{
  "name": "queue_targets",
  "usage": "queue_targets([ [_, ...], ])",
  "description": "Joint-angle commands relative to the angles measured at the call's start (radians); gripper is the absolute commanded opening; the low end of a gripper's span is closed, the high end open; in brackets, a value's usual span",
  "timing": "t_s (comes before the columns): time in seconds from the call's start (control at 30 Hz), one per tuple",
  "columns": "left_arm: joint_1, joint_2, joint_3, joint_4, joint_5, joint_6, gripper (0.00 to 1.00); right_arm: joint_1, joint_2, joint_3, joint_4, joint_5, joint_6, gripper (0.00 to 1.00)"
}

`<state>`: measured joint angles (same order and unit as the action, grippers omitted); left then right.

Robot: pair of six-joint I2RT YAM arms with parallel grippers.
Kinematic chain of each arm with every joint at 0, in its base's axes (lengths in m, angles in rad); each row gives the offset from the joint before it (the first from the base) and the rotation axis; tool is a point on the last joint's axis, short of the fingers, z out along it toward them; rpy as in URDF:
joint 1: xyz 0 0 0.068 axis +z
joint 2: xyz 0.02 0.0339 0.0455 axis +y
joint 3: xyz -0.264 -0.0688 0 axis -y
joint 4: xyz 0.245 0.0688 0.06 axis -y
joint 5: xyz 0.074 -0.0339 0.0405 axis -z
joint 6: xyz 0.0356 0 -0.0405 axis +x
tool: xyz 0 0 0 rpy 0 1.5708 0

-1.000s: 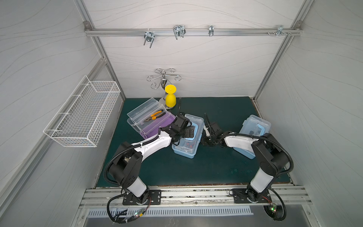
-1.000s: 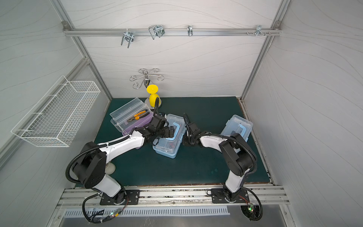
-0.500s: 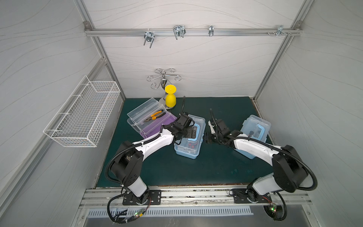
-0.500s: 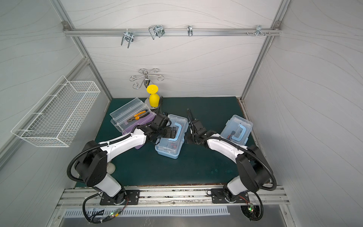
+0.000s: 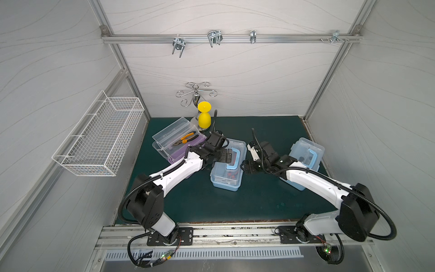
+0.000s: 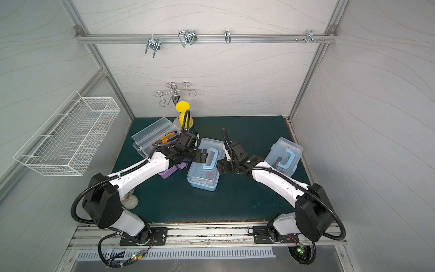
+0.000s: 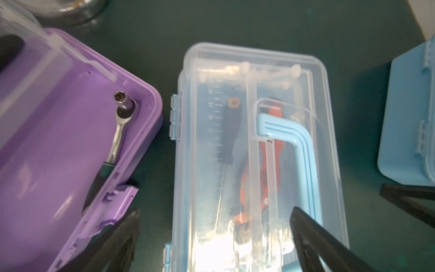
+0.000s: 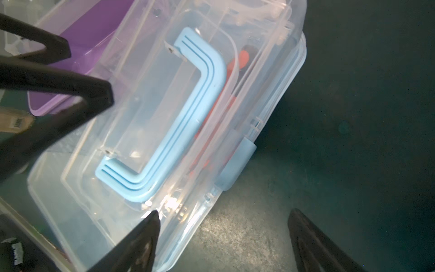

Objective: Close toolboxes
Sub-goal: Move the toolbox to the center of the board.

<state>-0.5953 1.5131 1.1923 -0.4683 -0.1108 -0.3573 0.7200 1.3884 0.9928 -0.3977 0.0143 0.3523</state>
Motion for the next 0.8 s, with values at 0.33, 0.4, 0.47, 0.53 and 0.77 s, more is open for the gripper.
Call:
queue_targets([
  [0.33, 0.036, -0.182, -0.125, 0.028, -0.071, -0.010, 0.99, 0.009, 0.262, 0.265, -0.135, 0.081, 0.031, 0.87],
  [0.4, 0.043, -0.196, -0.143, 0.030, -0.070, -0.012, 0.99, 0.009, 0.299, 0.299, -0.158, 0.114, 0.018, 0.87],
  [0.47, 0.052, -0.210, -0.157, 0.031, -0.072, -0.014, 0.99, 0.009, 0.337, 0.335, -0.181, 0.156, -0.002, 0.86],
  [0.53, 0.061, -0.221, -0.168, 0.033, -0.070, -0.017, 0.99, 0.008, 0.370, 0.367, -0.200, 0.196, -0.019, 0.86],
  [0.77, 0.094, -0.242, -0.202, 0.039, -0.069, -0.026, 0.99, -0.017, 0.478, 0.453, -0.240, 0.346, -0.054, 0.86],
])
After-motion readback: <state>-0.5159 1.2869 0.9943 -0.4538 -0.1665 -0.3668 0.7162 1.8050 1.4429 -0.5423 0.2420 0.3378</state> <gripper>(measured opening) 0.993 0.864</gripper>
